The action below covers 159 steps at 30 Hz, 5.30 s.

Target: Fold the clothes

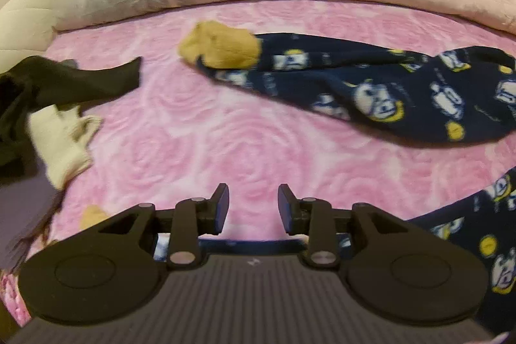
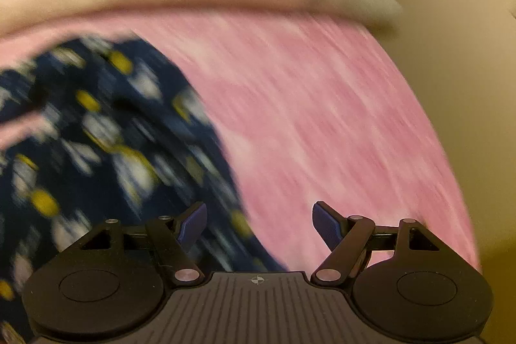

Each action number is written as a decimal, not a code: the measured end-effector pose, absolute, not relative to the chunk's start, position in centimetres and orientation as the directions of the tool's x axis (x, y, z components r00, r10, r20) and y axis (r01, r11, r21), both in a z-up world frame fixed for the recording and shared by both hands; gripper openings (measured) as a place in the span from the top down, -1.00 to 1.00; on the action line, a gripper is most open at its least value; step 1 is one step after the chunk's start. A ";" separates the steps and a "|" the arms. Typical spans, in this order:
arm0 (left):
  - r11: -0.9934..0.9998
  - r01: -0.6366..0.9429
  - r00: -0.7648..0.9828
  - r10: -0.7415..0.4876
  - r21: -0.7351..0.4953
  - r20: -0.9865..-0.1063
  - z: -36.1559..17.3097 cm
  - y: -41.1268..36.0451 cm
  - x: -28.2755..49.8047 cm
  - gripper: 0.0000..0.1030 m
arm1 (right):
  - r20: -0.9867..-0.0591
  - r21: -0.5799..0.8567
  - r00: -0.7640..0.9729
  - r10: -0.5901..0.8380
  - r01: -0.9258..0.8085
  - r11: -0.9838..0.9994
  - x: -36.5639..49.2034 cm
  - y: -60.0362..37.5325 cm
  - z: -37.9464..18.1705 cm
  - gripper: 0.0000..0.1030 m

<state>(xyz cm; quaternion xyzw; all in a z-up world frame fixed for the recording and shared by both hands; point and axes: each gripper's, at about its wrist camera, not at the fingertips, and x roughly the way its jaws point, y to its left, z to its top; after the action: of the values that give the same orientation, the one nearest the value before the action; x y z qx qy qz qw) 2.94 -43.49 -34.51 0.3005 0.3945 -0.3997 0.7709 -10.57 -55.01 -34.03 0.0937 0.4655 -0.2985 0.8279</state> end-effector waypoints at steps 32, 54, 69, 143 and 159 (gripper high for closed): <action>0.721 0.689 0.338 -0.413 -0.077 -0.846 -36.9 -58.8 23.4 0.50 | -0.815 0.232 0.428 -0.391 0.859 0.457 -5.8 -76.5 -39.6 0.75; 0.811 0.551 0.313 -0.421 -0.198 -0.851 -36.3 -54.1 25.9 0.82 | -0.831 0.202 0.399 -0.387 0.865 0.459 -5.6 -76.3 -40.2 0.73; 0.847 0.476 0.573 -0.503 -0.237 -0.648 -15.0 -55.0 29.6 0.70 | -0.794 0.284 0.476 -0.379 0.840 0.462 -8.3 -77.8 -37.7 0.73; 0.932 0.355 0.682 -0.202 0.076 -0.702 -35.1 -51.0 32.7 -0.07 | -0.881 0.035 0.296 -0.369 0.818 0.574 -4.7 -78.3 -40.4 -0.11; 0.909 0.411 0.625 -0.225 0.070 -0.748 -39.8 -59.5 38.6 0.86 | -0.875 0.116 0.360 -0.323 0.805 0.582 -5.0 -79.5 -41.0 -0.11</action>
<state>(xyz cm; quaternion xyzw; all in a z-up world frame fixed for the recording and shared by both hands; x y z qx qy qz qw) 38.57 -59.47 -39.78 0.1179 0.3948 -0.1777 0.8936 -4.98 -79.47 -40.96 0.2777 0.4337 -0.3634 0.7764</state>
